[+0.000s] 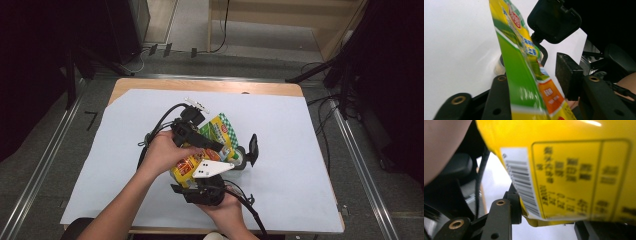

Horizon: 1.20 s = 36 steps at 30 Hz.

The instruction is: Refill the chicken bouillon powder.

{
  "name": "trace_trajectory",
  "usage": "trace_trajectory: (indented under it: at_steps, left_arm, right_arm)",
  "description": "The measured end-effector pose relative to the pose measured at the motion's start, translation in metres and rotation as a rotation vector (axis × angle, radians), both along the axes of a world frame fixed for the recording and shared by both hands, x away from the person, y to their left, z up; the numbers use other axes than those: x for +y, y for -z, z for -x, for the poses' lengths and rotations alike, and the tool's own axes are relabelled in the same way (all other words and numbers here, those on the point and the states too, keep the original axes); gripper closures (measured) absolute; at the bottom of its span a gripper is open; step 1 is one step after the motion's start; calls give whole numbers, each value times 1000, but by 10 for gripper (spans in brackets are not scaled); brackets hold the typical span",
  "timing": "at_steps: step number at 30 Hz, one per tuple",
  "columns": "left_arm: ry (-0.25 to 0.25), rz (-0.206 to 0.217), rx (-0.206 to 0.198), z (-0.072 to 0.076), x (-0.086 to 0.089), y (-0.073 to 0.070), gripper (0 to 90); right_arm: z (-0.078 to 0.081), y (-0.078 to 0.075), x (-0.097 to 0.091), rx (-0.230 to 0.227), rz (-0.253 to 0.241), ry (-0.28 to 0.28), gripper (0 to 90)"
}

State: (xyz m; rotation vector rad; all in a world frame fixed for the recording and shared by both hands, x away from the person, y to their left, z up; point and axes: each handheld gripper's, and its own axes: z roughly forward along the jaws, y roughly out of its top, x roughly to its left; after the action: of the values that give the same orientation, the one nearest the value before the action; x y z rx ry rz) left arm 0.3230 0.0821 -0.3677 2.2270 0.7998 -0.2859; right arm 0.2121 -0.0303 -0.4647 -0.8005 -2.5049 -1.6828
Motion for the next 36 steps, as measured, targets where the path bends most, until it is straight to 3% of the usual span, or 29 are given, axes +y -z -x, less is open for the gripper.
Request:
trace_trajectory:
  at_steps: [2,13,20,30,36]
  left_arm:
    - [-1,0,-7,1,0,0,587]
    - [-13,-36,-23,2,-5,2,651]
    - [-25,-20,-15,1,-3,0,651]
    - [-5,-8,-20,1,-2,-6,641]
    - [6,-17,-22,2,-5,-5,599]
  right_arm:
    - [-1,1,-1,20,-13,6,634]
    - [4,2,7,-78,96,-15,567]
    - [4,0,10,-132,152,-11,600]
    - [5,-6,7,-84,77,-2,621]
    - [2,-7,2,-30,26,8,626]
